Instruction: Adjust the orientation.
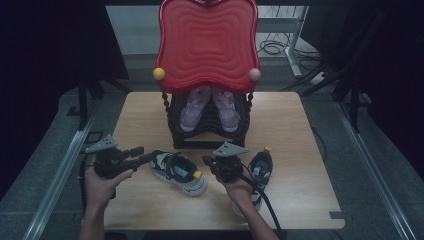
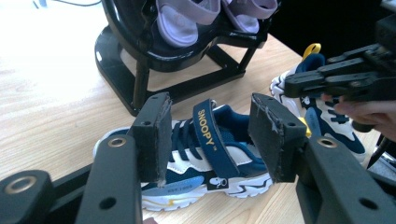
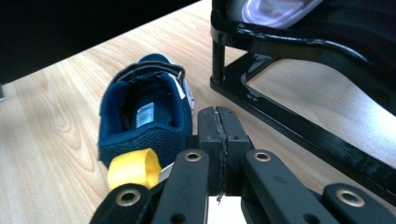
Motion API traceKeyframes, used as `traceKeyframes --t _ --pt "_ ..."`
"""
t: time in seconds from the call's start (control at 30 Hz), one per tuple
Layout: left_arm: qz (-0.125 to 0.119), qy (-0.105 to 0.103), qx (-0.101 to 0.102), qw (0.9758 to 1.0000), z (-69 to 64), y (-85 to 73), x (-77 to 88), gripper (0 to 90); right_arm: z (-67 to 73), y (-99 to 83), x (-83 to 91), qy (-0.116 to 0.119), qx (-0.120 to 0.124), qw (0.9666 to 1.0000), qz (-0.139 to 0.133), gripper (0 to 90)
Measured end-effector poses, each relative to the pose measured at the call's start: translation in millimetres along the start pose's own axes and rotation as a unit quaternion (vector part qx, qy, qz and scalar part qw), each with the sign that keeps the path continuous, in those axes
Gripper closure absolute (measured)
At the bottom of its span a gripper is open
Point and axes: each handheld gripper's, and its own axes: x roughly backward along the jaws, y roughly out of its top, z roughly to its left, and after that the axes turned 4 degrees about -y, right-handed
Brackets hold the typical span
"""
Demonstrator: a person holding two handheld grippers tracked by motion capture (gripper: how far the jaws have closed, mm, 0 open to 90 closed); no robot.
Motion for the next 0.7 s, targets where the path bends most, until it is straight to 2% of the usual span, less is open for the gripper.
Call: traceKeyframes --t 0.27,0.57,0.7 --pt "0.005 -0.001 -0.001 1.0000 -1.0 -0.2 -2.6 48.7 -3.1 1.9 -13.4 0.002 -0.016 0.9998 0.013 89.8" --pt "0.013 -0.001 0.001 0.9999 -2.5 -0.3 -5.4 47.6 6.1 -0.6 -29.3 0.014 -0.014 0.9992 0.034 89.8" --pt "0.012 -0.001 0.003 0.9999 -1.6 -0.5 -4.1 47.5 11.7 -2.3 -34.8 0.015 -0.005 0.9988 0.046 89.8"
